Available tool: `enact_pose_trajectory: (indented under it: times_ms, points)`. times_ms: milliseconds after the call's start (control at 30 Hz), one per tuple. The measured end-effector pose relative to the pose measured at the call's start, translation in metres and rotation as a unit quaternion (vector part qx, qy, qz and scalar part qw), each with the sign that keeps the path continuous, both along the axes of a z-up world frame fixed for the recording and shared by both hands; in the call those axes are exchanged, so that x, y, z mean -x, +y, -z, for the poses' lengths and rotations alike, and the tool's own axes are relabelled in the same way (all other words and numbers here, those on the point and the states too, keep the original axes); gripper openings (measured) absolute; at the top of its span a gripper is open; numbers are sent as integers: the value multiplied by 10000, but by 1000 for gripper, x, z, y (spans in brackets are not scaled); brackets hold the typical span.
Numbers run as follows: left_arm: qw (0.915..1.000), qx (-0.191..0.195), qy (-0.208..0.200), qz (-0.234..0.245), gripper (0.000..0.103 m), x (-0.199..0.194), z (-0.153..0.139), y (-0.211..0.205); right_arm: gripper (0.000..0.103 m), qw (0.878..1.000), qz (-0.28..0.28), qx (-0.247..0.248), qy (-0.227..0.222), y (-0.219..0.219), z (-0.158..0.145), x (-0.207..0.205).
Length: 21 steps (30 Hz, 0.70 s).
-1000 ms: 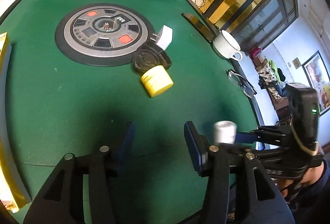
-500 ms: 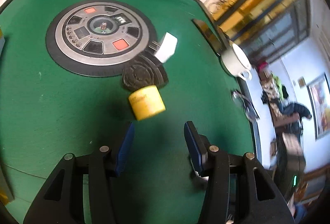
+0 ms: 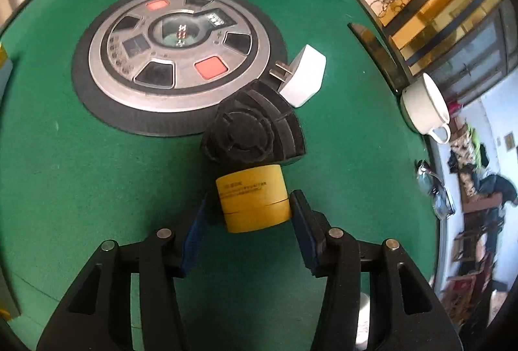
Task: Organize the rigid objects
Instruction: 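Grasp the white bottle with the right gripper while the left grasps the yellow tape roll, then carry the white bottle and yellow tape roll over the white tray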
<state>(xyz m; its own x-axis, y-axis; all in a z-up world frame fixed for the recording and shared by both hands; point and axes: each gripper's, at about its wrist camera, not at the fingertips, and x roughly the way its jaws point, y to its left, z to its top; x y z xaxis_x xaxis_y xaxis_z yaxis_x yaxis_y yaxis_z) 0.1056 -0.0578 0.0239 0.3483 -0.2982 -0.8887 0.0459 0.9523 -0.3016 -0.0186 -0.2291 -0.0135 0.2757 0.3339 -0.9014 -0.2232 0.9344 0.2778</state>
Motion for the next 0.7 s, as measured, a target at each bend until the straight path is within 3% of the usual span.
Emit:
enact_pose_trajectory:
  times_ms: [267, 700]
  points:
    - [9993, 221, -234, 197, 39, 9, 2, 15, 32, 10000, 63, 22, 5, 1, -2, -2]
    - [9952, 258, -700, 632, 40, 72, -18, 49, 31, 9988, 465, -112, 128, 5, -4, 1]
